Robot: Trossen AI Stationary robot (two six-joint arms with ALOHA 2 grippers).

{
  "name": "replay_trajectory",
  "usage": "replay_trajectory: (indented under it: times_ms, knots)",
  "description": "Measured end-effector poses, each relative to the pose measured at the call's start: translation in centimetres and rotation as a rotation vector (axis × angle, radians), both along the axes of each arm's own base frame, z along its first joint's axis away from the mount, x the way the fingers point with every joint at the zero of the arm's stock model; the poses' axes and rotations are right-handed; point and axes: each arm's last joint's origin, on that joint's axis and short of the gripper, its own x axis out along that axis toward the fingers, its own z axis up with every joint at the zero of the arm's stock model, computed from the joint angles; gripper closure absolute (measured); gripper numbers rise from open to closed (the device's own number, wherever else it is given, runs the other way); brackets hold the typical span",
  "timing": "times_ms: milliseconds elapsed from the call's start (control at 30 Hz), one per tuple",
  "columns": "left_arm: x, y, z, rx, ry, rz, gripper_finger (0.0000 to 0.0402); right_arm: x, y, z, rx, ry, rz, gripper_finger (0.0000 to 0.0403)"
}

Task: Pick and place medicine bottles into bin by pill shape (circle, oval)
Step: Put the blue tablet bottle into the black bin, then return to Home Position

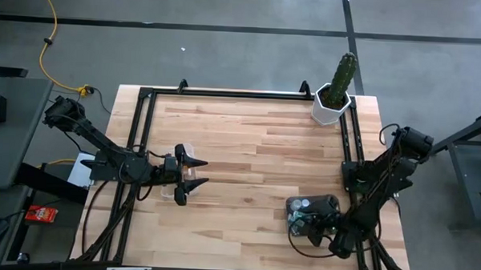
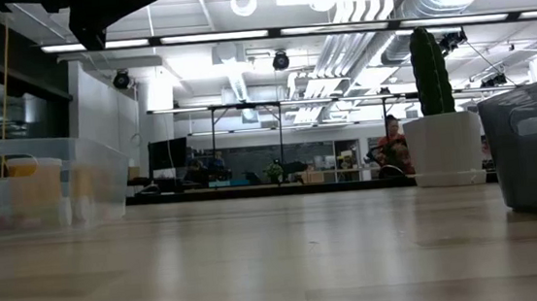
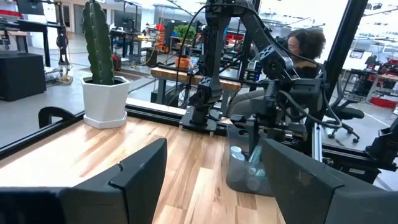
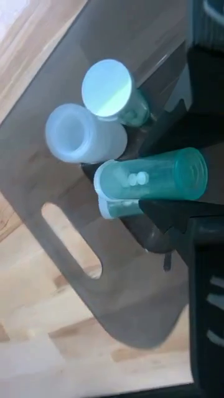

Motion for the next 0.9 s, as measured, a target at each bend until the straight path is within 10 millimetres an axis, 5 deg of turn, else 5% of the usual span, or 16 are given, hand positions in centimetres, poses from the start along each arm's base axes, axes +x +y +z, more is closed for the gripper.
replay_trajectory:
  times_ms: [433, 700, 900]
  knots:
    - [0.0, 0.0, 0.0, 0.001, 0.0, 0.001, 0.0149, -0.1, -2.1, 1.0, -0.041, 0.156, -0.029, 0.0187]
    - [-0.2, 0.4, 0.5, 0.057, -0.001, 0.039, 0.0149, -1.4, -3.2, 2.9, -0.076, 0.043, -0.05, 0.0181]
    - [-1.4, 3.2, 2.8, 0.067, -0.017, -0.008, 0.0153, -0.1, -4.9, 4.0, -0.217, -0.026, -0.024, 0.0181]
